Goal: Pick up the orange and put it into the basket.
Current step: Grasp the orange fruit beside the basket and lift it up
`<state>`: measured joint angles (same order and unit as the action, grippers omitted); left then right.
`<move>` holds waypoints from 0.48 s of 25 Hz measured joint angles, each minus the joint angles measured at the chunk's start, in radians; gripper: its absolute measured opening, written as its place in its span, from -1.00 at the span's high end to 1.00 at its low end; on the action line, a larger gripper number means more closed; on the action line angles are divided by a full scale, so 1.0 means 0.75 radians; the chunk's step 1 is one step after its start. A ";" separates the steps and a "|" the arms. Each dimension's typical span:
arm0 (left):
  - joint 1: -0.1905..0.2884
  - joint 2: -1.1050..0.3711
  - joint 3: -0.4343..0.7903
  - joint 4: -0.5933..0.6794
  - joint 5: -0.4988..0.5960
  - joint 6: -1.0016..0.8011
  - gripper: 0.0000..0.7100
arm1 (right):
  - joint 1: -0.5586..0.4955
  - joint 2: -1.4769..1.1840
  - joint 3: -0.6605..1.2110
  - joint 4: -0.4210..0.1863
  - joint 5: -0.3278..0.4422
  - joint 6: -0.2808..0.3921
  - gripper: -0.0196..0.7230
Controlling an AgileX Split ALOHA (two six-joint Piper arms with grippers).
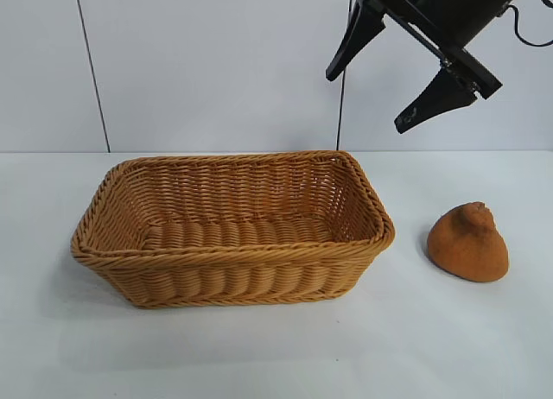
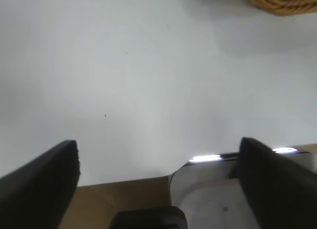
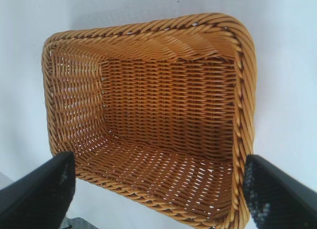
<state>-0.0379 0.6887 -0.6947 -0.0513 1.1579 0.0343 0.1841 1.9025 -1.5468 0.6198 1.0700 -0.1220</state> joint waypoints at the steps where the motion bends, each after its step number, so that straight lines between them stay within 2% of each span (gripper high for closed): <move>1: 0.000 -0.072 0.058 -0.001 -0.027 -0.010 -0.74 | 0.000 0.000 -0.003 0.000 0.000 0.000 -0.75; 5: 0.000 -0.321 0.229 -0.001 -0.099 -0.053 -0.74 | 0.000 0.000 -0.058 -0.017 0.022 0.000 -0.75; 7: 0.000 -0.408 0.248 -0.001 -0.105 -0.056 -0.74 | 0.000 0.000 -0.104 -0.041 0.043 0.000 -0.75; 10: 0.000 -0.509 0.254 0.003 -0.120 -0.057 -0.74 | 0.000 0.000 -0.186 -0.127 0.084 0.001 -0.75; 12: 0.000 -0.553 0.254 0.003 -0.122 -0.058 -0.74 | 0.000 -0.003 -0.229 -0.245 0.118 0.016 -0.75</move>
<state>-0.0379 0.2738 -0.5041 -0.0490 1.0667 -0.0094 0.1841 1.9005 -1.7186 0.4360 1.1582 -0.1099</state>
